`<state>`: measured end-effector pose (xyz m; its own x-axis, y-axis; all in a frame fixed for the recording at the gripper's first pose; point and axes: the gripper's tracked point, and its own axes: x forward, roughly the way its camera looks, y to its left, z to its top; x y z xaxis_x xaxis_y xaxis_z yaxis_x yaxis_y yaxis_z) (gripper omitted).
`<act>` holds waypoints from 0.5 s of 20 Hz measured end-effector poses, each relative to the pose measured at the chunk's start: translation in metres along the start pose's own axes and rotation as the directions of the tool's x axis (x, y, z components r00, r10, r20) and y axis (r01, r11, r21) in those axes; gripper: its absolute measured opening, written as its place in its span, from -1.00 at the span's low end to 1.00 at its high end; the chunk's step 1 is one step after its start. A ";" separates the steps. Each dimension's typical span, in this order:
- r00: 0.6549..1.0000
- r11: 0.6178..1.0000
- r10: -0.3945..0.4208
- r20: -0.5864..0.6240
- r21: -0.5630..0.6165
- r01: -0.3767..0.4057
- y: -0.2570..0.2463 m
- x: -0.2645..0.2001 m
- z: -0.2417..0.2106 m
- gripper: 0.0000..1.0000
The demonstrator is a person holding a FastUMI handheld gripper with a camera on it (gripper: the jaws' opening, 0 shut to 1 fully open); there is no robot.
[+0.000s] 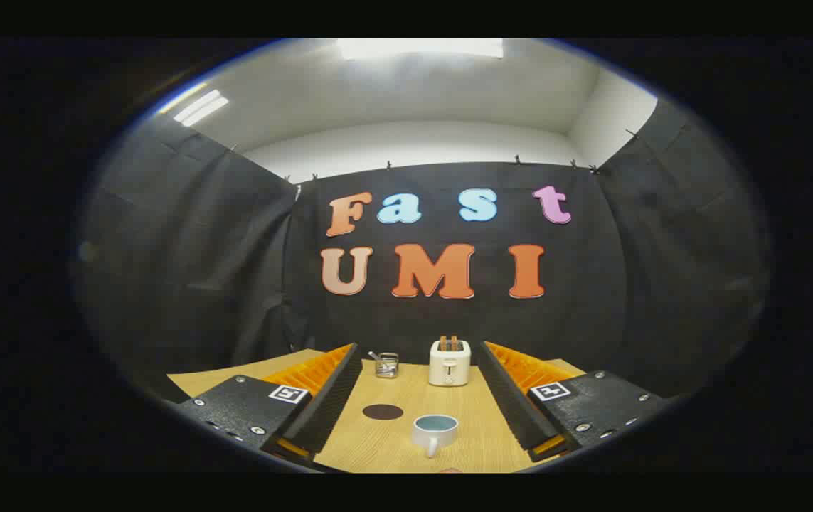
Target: Take the bottle from table, then pour the juice into the cup, finally place the bottle on the coaster
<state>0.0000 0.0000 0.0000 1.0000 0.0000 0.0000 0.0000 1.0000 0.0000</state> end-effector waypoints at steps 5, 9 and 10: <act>0.999 0.999 0.027 -0.018 0.024 -0.027 0.009 0.002 -0.006 0.95; 0.999 0.999 0.036 -0.022 0.030 -0.035 0.011 0.004 -0.008 0.95; 0.999 0.999 0.033 -0.025 0.031 -0.032 0.011 0.005 -0.009 0.95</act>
<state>0.0053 0.0112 -0.0092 0.9991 0.0332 -0.0254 -0.0324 0.9990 0.0310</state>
